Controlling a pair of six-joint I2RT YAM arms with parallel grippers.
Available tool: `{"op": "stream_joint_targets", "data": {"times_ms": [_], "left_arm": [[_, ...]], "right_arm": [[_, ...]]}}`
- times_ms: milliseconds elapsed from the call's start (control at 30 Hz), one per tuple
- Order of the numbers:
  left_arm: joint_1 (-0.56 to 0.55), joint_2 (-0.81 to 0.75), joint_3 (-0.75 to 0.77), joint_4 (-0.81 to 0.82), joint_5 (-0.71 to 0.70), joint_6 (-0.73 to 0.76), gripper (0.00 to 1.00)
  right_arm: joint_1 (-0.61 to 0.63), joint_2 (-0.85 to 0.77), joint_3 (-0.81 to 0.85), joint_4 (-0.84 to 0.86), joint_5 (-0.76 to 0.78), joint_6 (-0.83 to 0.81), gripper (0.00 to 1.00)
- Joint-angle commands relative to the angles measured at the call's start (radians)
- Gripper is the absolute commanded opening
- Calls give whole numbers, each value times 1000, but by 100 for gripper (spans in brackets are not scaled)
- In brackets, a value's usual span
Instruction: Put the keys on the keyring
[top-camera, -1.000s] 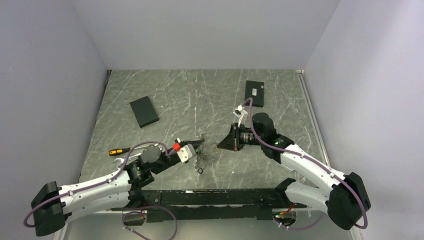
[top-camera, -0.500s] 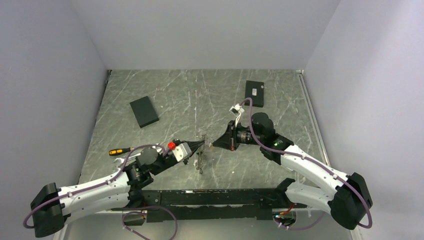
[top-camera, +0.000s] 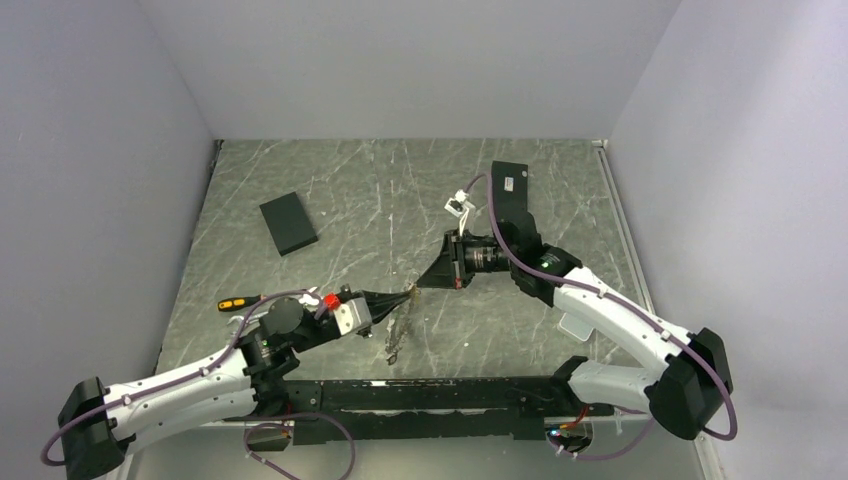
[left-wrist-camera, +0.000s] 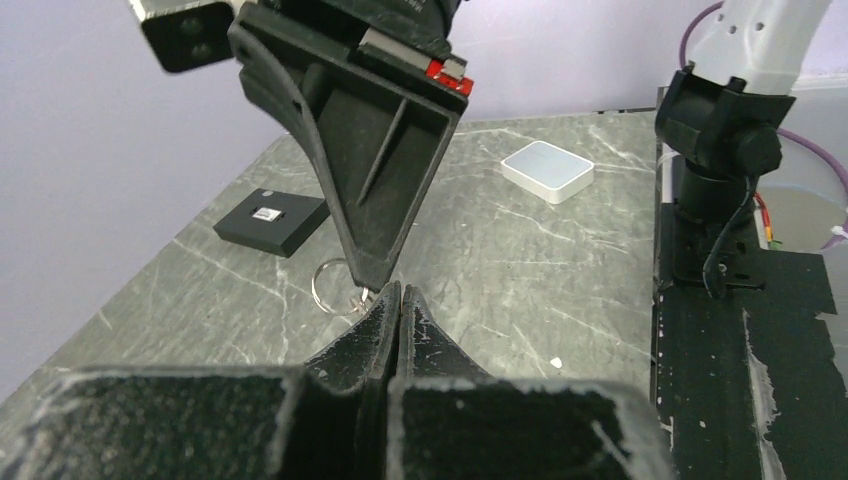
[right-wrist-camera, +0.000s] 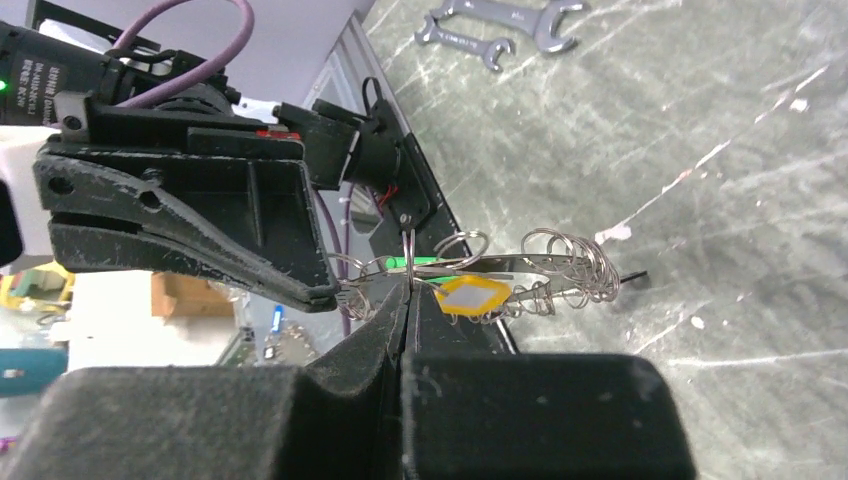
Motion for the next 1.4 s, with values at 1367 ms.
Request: {"op": "stream_joint_targets", "data": {"times_ms": [1367], "left_arm": [[28,293,-166,1051,150,-201,0]], "right_arm": [[4,22,265,-426,-111,-35,0]]}}
